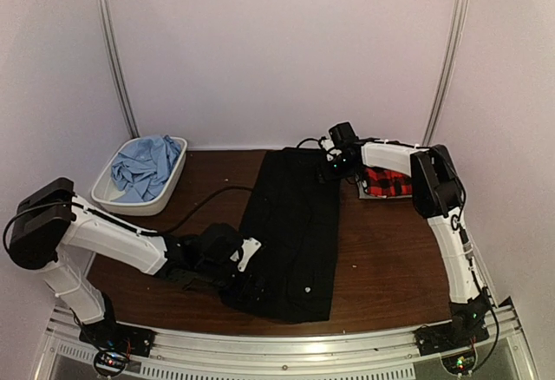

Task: Fold and stack the long sleeve shirts
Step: Rotate the rectangle-folded shirt at the center of the board.

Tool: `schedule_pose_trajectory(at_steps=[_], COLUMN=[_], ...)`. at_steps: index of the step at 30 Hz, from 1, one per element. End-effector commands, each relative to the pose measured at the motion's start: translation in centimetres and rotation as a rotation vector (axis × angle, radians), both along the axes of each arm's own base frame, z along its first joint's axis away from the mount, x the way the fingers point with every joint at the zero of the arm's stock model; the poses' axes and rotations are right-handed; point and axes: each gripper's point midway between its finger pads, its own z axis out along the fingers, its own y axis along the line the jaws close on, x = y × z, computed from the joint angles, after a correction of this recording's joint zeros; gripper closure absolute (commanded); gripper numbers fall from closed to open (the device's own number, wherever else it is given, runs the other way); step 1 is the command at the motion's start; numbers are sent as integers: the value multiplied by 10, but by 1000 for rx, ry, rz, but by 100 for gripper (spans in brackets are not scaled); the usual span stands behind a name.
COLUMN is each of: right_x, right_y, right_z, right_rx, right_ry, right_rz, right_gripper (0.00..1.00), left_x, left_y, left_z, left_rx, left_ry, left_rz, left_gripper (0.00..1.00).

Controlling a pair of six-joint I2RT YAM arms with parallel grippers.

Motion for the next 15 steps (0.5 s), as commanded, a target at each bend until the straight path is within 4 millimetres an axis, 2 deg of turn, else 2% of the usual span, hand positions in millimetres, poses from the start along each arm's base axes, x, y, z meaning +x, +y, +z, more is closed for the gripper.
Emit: schedule_pose_trajectory(at_steps=[1,4,9,12,13,14,15], right_x=[-23,-46,-105,-153,-172,-194,-215], right_y=[-5,-16,-30,-26,-24,-23,-15], right_z=[74,96,105,105,103,93,93], right_rx=[41,65,58,42,40,28,26], right_ry=[-86,-107,-82,-77,-73,-54,-54], right_rz=[17,-6,-24,6,20,35,64], right_gripper=[21,20,18,18,18,18,18], left_x=[-23,-32,-34,-25,-19,-15,-14], left_y=[-37,-47,-43,-36,-32,-28,-26], left_z=[2,0,18,37,42,47,51], left_rx=[-43,3,36,40,50,52,52], left_ry=[2,-9,-69,-154,-196,-230,-265], left_rz=[-144,-169,-171,-157,-142,-137,-148], left_gripper=[13,14,14,10,8,6,5])
